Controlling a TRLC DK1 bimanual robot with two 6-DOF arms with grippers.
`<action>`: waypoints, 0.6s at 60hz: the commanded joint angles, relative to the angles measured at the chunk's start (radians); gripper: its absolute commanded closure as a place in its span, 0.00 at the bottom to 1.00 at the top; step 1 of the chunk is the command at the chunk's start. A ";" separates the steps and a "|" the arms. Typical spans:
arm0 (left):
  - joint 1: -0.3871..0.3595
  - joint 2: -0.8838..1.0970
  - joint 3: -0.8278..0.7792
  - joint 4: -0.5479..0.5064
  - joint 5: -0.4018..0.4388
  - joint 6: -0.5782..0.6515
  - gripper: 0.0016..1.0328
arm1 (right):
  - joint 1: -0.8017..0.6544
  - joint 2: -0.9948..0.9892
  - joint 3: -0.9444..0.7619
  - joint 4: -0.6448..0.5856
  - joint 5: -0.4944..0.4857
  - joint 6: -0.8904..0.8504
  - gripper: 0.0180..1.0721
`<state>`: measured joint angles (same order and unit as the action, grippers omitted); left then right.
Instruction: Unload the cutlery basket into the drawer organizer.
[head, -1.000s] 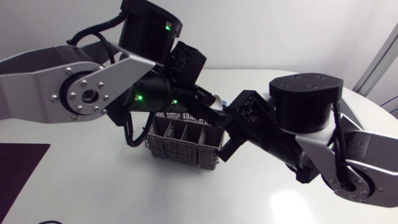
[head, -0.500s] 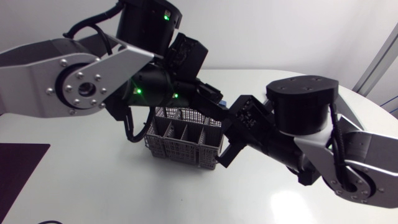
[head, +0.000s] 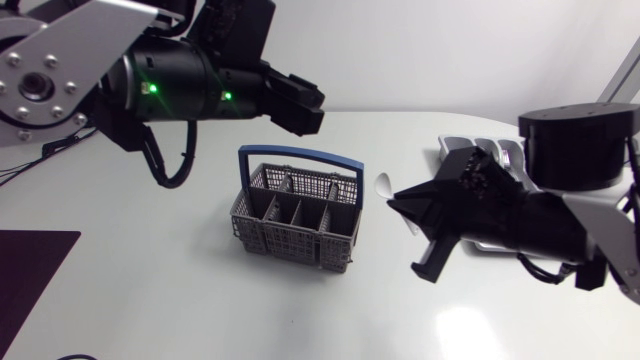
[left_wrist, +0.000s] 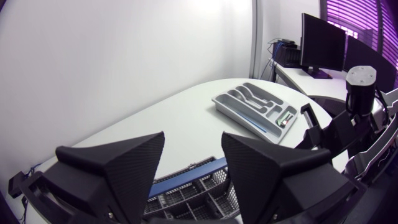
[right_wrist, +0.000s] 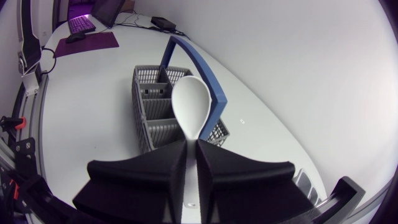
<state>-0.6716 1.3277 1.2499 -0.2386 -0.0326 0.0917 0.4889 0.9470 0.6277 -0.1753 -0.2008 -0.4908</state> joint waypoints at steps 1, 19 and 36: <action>0.033 -0.032 -0.023 -0.014 -0.013 0.039 0.31 | -0.102 -0.020 -0.022 -0.059 -0.078 -0.084 0.93; 0.125 -0.102 -0.127 -0.031 -0.012 0.102 0.23 | -0.447 -0.002 -0.016 -0.271 -0.284 -0.460 0.93; 0.182 -0.151 -0.231 -0.030 -0.012 0.148 0.19 | -0.774 0.277 0.083 -0.360 -0.367 -0.835 0.93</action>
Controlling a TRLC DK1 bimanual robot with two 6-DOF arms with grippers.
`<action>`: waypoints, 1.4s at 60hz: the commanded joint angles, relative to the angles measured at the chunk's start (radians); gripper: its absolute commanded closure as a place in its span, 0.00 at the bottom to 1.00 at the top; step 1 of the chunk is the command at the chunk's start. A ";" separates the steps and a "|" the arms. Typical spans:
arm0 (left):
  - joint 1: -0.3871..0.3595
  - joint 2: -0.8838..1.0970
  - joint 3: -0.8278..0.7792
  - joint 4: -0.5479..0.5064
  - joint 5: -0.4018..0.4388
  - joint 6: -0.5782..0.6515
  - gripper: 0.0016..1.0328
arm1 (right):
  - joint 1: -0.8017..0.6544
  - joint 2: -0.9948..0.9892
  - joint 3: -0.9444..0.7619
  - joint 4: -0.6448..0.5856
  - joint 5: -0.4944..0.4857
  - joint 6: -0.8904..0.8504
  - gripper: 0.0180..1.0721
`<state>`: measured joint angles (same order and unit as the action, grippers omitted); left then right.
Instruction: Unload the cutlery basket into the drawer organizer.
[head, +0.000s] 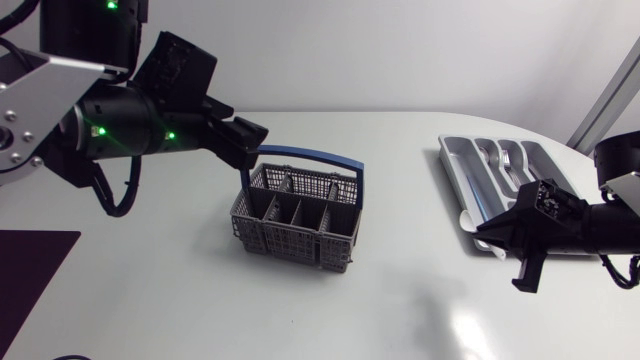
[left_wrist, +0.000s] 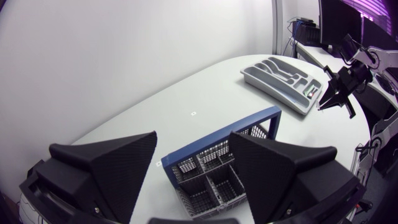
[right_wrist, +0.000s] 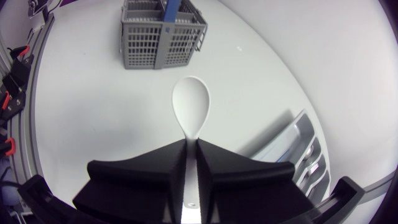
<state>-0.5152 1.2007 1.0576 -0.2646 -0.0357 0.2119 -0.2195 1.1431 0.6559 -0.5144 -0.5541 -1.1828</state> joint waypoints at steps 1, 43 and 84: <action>0.034 -0.026 -0.044 -0.004 -0.009 0.029 0.19 | -0.086 0.101 0.063 -0.021 -0.013 -0.163 0.93; 0.132 -0.089 -0.174 -0.002 -0.004 0.081 0.18 | -0.420 0.693 0.445 0.060 0.227 -0.656 0.93; 0.285 -0.118 -0.258 0.004 0.076 0.139 0.17 | -0.425 0.557 0.341 0.248 0.273 -0.526 0.18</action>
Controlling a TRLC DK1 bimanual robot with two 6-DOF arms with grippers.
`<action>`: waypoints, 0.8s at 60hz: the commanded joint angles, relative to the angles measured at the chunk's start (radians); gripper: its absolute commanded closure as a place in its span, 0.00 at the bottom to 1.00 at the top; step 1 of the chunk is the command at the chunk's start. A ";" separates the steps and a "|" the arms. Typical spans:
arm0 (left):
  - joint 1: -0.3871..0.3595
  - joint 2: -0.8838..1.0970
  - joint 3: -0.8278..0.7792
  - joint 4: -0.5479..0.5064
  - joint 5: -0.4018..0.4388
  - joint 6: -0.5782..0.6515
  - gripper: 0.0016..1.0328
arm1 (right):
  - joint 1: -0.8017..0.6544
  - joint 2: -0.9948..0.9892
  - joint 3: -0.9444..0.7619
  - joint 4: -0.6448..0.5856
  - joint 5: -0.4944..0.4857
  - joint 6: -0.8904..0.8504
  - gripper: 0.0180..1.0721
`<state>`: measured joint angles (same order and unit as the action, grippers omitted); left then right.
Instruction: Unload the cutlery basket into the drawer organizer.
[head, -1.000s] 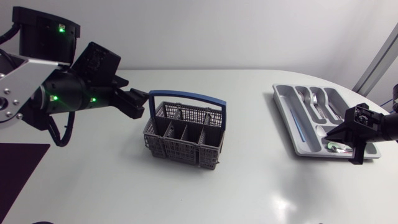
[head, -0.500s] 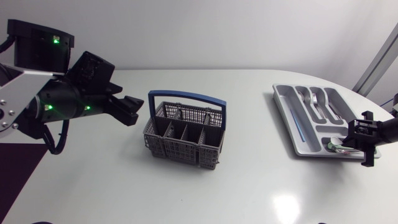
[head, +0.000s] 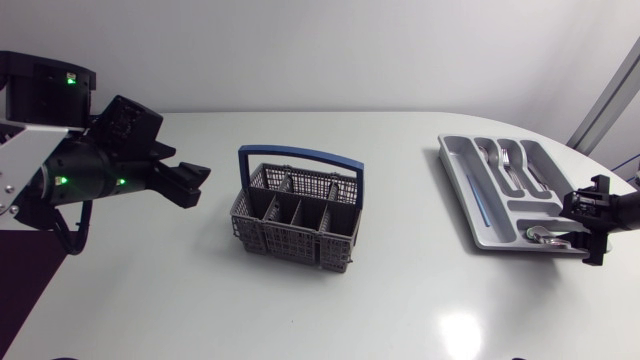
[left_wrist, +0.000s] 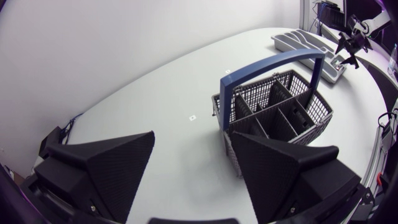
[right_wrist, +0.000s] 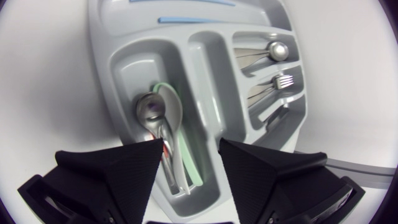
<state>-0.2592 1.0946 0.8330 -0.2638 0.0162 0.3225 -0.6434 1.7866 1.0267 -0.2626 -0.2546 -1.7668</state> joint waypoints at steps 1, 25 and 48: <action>0.035 -0.012 -0.037 0.005 0.030 0.030 0.17 | -0.001 -0.104 -0.034 -0.015 -0.034 0.067 0.18; 0.078 0.148 -0.057 0.060 0.096 0.101 0.17 | 0.266 -0.510 -0.226 -0.139 -0.126 0.468 0.14; 0.077 0.330 -0.029 0.115 0.117 0.155 0.17 | 0.780 -0.478 -0.284 -0.020 -0.043 0.974 0.14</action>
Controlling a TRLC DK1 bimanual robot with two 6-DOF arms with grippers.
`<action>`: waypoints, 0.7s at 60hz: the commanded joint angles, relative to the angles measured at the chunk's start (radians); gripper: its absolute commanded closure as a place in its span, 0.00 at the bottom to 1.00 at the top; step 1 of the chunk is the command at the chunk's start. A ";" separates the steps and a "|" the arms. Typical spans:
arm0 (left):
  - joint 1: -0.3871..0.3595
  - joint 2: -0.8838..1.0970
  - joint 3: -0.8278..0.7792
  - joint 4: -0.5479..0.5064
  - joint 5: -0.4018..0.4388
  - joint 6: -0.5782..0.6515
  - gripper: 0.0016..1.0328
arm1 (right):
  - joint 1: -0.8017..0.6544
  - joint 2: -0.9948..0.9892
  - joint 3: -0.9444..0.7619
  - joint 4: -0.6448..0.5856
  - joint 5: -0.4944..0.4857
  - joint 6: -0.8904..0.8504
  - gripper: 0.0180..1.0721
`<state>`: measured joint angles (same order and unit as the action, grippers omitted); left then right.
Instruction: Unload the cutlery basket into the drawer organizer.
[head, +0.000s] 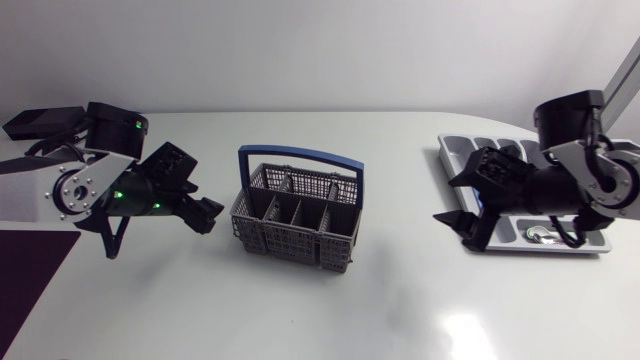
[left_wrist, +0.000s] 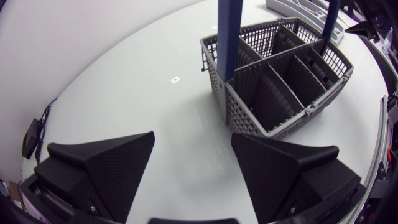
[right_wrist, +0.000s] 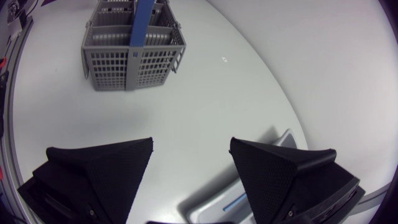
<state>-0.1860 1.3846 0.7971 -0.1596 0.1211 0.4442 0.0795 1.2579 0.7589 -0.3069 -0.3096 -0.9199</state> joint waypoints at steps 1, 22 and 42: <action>0.003 0.045 0.008 0.012 0.014 0.033 0.17 | 0.066 0.060 -0.012 0.029 0.012 0.139 0.14; -0.013 0.148 0.044 0.026 0.055 0.037 0.17 | 0.290 0.285 0.112 0.072 0.032 0.355 0.14; -0.013 0.143 0.031 0.028 0.106 0.042 0.17 | 0.318 0.436 0.264 0.091 0.064 0.435 0.14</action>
<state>-0.1928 1.5177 0.8162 -0.1364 0.2024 0.4660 0.3908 1.6527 0.9741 -0.2276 -0.2455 -0.5259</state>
